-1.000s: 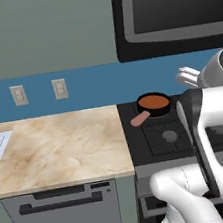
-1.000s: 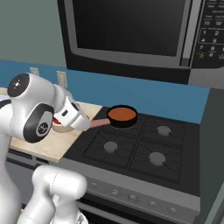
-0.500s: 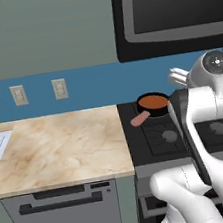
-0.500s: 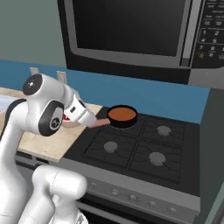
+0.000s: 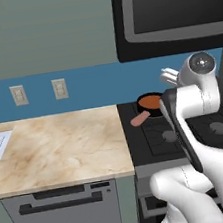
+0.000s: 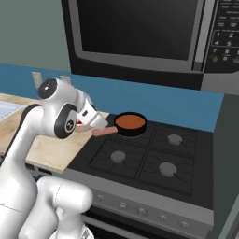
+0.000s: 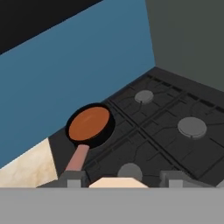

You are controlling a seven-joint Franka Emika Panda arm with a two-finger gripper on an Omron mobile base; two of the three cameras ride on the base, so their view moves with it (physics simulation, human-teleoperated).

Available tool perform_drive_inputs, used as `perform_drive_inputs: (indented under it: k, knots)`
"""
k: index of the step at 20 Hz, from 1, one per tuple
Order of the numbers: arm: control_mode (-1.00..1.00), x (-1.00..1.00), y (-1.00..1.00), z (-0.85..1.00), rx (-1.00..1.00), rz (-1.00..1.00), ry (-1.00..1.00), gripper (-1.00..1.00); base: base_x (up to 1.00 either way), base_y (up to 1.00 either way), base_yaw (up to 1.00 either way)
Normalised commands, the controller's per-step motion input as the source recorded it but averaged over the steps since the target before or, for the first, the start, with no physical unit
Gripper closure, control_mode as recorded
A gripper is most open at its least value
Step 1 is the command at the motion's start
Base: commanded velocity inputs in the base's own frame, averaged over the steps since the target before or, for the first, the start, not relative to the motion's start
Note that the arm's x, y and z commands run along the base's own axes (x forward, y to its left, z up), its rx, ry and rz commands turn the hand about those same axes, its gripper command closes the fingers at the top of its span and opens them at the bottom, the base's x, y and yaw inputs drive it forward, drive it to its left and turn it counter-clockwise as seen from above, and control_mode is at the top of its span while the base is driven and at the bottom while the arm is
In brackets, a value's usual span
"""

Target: Retrieve the steak from the fridge and place it on the saucepan with marinade on the stove.

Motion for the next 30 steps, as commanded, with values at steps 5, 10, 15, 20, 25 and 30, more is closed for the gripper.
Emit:
perform_drive_inputs:
  k: [5,10,15,20,25,30]
  knots:
    - [-1.0,0.37,0.0,-0.21,0.0,0.0,0.0,1.0,0.0,0.0,0.0]
    - [-1.0,0.36,0.0,-0.21,0.0,0.0,0.0,1.0,0.0,0.0,0.0]
    - [-1.0,0.39,0.0,-0.24,0.0,0.0,0.0,1.0,0.0,0.0,0.0]
    - [-1.0,0.39,-0.03,-0.21,0.0,0.0,0.0,1.0,0.0,0.0,0.0]
    - [-1.0,0.37,-0.12,-0.21,0.0,0.0,0.0,1.0,0.0,0.0,0.0]
    - [-1.0,0.4,-0.17,-0.18,0.0,0.0,0.0,1.0,0.0,0.0,0.0]
